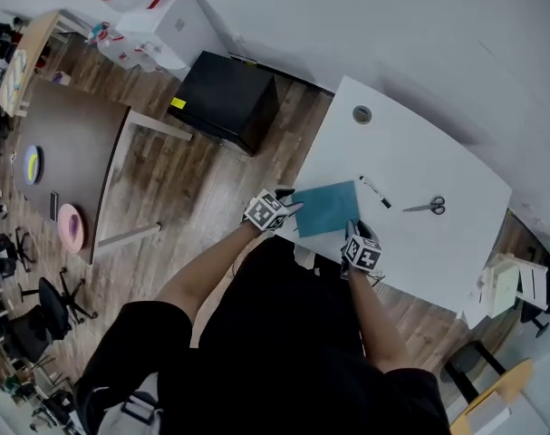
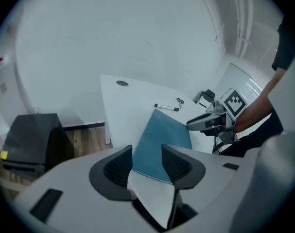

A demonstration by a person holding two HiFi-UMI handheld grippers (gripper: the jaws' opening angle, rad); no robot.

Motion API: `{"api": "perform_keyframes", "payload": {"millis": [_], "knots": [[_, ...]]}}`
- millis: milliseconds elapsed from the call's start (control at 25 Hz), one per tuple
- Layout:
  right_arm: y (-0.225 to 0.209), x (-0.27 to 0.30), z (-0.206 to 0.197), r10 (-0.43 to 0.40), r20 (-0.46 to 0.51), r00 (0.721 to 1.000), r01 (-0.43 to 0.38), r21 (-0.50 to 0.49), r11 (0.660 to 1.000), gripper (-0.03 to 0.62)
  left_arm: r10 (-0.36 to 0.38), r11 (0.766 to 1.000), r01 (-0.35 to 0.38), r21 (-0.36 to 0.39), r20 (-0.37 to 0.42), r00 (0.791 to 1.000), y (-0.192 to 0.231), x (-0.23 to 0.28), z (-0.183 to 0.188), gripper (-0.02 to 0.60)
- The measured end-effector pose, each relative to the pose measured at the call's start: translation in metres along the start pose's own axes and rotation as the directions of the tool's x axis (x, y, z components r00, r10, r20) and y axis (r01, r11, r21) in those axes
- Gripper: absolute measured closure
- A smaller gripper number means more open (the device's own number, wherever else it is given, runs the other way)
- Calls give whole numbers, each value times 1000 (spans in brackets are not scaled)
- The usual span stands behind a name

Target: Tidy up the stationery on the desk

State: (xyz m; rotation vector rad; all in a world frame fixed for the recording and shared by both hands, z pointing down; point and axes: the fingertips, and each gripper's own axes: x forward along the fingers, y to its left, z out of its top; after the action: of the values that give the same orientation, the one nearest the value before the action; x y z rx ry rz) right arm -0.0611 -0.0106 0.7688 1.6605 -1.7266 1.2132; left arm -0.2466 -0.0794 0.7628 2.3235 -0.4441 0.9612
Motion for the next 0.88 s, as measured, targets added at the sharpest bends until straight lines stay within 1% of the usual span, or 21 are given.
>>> {"api": "perform_keyframes", "payload": {"millis": [80,160,200,280,360,440,520,600,720,880], "knots": [[-1,-4,-15,-32,-3,999,32,87,996,459,-23,997,26,76,-35,999,7,8,10,391],[-2,-6,-24,-56,3,998,54,179,982,459,-50,992,60,115,-89,995,12,18,12,391],[-1,-6,-27,-61,9,998,58,211,976,459,-70,990,84,115,-119,990,12,22,10,390],[2,-4,-28,-65,25,998,57,243,968,459,-121,987,136,81,-166,979,9,29,6,390],[7,1,-28,-61,32,998,50,274,960,459,-161,984,171,43,-179,971,5,32,5,390],[11,6,-28,-47,28,998,36,303,952,459,-175,983,184,30,-179,968,3,33,3,389],[12,9,-27,-45,26,999,34,307,951,459,-178,983,184,20,-168,970,2,35,1,387],[10,11,-24,-44,26,999,35,293,956,459,-181,983,182,-8,-156,971,1,33,-1,387],[9,15,-14,-37,18,999,31,247,969,459,-183,983,176,-59,-147,972,-1,28,-12,387],[12,27,4,-12,-4,1000,13,172,985,459,-170,982,156,-104,-141,975,-10,19,-30,387]]}}
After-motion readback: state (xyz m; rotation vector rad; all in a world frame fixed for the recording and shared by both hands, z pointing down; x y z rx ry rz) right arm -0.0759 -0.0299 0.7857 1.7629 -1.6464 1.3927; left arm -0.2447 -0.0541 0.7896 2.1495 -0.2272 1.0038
